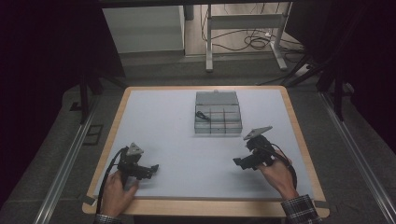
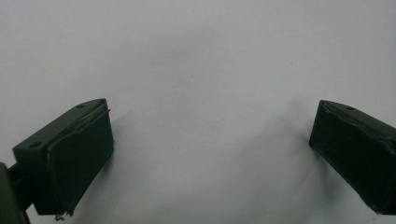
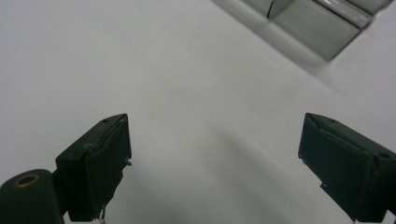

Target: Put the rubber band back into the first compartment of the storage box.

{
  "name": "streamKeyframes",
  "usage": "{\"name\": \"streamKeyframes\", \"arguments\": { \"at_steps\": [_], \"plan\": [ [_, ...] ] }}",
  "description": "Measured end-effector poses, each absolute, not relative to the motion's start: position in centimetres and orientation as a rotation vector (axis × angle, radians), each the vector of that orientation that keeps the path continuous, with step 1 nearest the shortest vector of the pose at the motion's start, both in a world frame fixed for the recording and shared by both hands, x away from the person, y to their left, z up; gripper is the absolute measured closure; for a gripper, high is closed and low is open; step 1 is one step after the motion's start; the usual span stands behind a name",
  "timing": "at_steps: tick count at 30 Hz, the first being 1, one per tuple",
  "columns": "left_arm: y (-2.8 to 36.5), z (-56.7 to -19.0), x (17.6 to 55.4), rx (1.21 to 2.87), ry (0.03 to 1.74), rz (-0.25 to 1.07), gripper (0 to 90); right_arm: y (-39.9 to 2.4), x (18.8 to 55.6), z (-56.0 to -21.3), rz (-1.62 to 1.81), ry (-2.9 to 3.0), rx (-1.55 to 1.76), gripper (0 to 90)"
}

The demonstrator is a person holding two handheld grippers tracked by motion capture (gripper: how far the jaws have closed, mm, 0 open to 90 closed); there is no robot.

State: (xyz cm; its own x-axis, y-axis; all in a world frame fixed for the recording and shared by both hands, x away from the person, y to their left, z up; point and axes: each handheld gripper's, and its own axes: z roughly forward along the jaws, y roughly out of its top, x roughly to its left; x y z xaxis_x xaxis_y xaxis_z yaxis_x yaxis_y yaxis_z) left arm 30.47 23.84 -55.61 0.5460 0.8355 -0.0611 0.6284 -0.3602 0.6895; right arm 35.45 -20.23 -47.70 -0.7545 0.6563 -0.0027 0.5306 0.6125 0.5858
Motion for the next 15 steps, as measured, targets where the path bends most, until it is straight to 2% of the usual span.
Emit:
{"name": "streamKeyframes", "arguments": {
  "at_steps": [15],
  "plan": [
    [23.8, -55.6, 30.5, 2.109, 1.174, 0.396, 0.0, -22.6, 34.1, -47.9, 0.833, 2.601, 1.041, 9.4]
  ]
}}
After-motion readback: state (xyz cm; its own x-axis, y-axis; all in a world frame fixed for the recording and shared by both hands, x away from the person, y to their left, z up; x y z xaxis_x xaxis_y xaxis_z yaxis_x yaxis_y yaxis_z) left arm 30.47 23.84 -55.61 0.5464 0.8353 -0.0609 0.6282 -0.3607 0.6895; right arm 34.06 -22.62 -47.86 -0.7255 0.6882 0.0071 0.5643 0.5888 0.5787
